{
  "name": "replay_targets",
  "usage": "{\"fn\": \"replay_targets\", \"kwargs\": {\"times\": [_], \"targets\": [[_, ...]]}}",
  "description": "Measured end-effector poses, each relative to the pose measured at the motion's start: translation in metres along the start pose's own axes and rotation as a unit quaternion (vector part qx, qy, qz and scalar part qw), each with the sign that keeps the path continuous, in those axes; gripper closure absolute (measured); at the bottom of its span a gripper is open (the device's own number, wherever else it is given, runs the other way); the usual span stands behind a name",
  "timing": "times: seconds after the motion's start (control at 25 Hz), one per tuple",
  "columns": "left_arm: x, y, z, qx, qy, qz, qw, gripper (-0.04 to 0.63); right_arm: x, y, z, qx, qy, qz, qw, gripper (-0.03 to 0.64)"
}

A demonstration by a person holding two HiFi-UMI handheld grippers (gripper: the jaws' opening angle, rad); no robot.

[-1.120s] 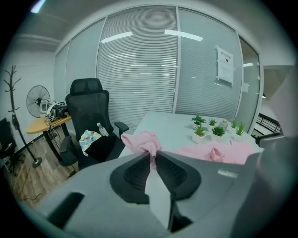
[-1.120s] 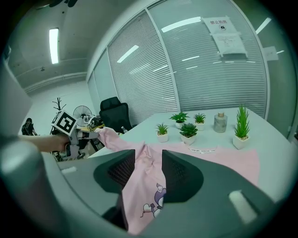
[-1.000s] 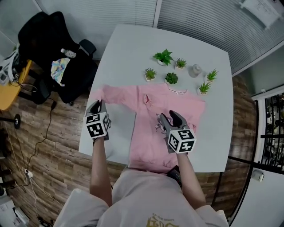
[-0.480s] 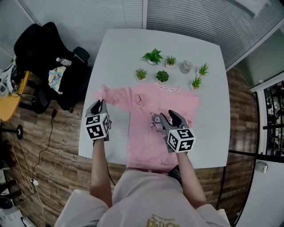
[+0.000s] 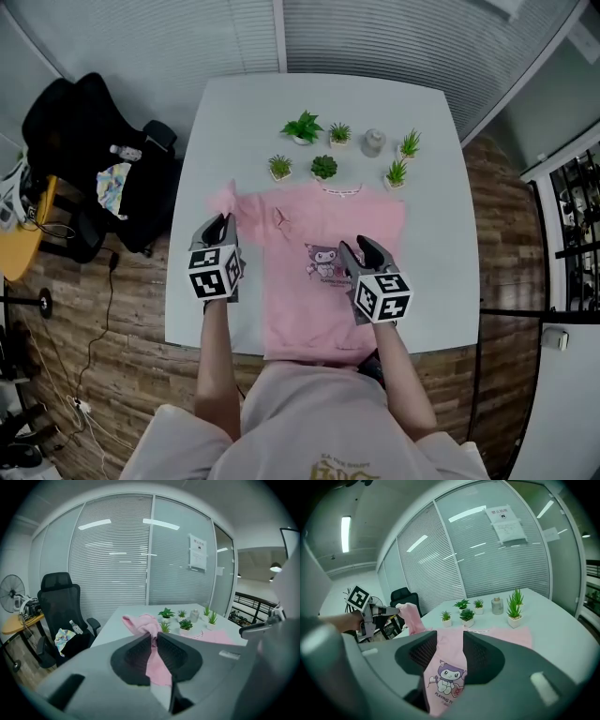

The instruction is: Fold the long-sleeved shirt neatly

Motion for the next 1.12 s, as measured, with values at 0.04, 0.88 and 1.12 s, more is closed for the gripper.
{"fn": "replay_targets", "kwargs": {"times": [0.04, 0.88, 1.12], "targets": [[-0.005, -0.001, 0.001, 0.001, -0.002, -0.005, 1.0000, 0.554, -0.002, 0.002, 0.000, -0.001, -0.003, -0.003, 1.000, 0.439], [-0.130, -0.016, 0.026, -0.019, -0.016, -0.108, 0.9938, 0.554, -0.060, 0.042, -0.002, -0.033, -0.061, -0.049, 0.996, 0.445], [-0.167, -0.023, 0.023, -0.013, -0.035, -0.139, 0.9896, 0.554, -0.068, 0.053, -0.007, -0.034, -0.067, -0.060, 0.995, 0.445]]}}
Point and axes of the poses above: the fingertips, and each gripper's own axes: y backward along the fingers, x to its left, z out of its top, the point moved 4 cm from there along y, backward along the fingers, and after that the axes turned 9 degrees about y, right-handed, at the moved point
